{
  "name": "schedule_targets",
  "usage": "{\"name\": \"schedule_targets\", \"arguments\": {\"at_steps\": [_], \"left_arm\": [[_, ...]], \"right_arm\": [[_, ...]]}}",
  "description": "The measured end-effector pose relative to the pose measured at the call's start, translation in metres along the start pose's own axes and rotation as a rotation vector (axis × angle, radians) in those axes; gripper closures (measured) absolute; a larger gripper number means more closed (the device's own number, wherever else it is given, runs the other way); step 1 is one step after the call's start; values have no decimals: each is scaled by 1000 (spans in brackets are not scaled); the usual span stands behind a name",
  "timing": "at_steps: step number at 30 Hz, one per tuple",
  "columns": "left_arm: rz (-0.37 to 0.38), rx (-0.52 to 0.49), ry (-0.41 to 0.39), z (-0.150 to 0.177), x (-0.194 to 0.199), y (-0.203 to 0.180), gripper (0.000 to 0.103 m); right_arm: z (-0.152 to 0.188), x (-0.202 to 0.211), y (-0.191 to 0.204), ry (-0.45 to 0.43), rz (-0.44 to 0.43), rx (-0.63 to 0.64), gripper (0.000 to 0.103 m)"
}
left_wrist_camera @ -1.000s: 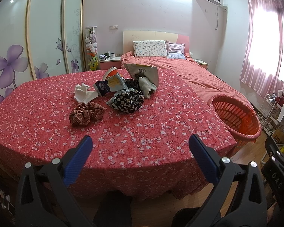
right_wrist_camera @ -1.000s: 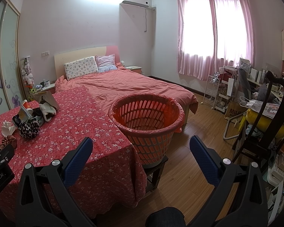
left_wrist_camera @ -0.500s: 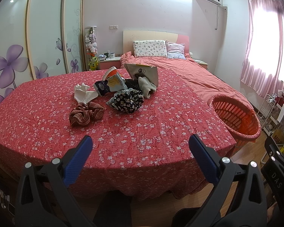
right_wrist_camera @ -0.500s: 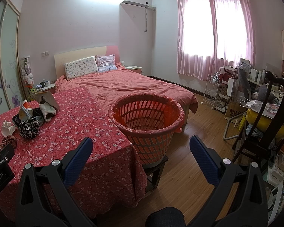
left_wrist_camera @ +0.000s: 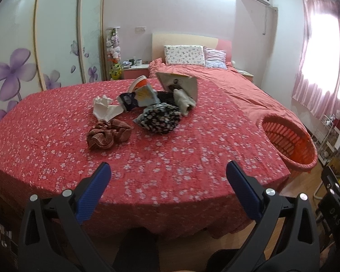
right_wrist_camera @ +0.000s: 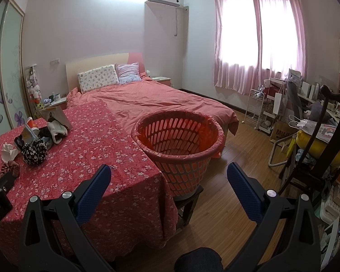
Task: Collect trash
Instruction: 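Grasp the brown plaid scrunchie with the left tool while the right tool grasps the black floral scrunchie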
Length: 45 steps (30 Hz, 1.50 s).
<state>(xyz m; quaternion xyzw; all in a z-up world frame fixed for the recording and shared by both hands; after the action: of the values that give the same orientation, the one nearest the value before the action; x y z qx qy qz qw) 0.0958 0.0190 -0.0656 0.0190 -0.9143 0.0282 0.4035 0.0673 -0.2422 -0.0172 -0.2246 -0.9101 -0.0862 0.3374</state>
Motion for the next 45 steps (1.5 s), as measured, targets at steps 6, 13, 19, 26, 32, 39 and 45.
{"name": "schedule_targets", "arguments": {"at_steps": [6,13,19,26,32,39,45], "left_arm": [[-11,53,30,-13,-24,47,4],[-58,130,62,-35,-61,124,4],[-25,157,120,-49,-97,152,5],[42,135,221,-51,-140,151,31],[117,151,236,-55,-152,146,47],[206,222,238,-57,-158,151,49],[178,206,239,-60,-162,153,74]], "right_arm": [[-3,-9,27,4,-24,46,2],[-7,-21,59,24,-92,99,2],[-4,-33,97,75,-176,138,2],[-4,-38,137,99,-221,205,2],[-8,-44,173,106,-264,253,2],[-14,-48,205,112,-306,289,2],[-21,-56,229,102,-319,308,4]]}}
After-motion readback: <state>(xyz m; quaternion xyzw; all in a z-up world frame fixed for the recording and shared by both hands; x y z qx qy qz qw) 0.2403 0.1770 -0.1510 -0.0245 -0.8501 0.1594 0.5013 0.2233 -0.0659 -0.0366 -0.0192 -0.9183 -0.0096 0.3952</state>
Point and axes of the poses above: each gripper's, at about its wrist camera, not at the fingertips, and x roughly against the way its jaws point, y to its left, z to its underside, the point moved 10 cm from there along -x, roughly the way its jaws point, and after that the axes turned 12 degrees about y, right-handed, at the moved point
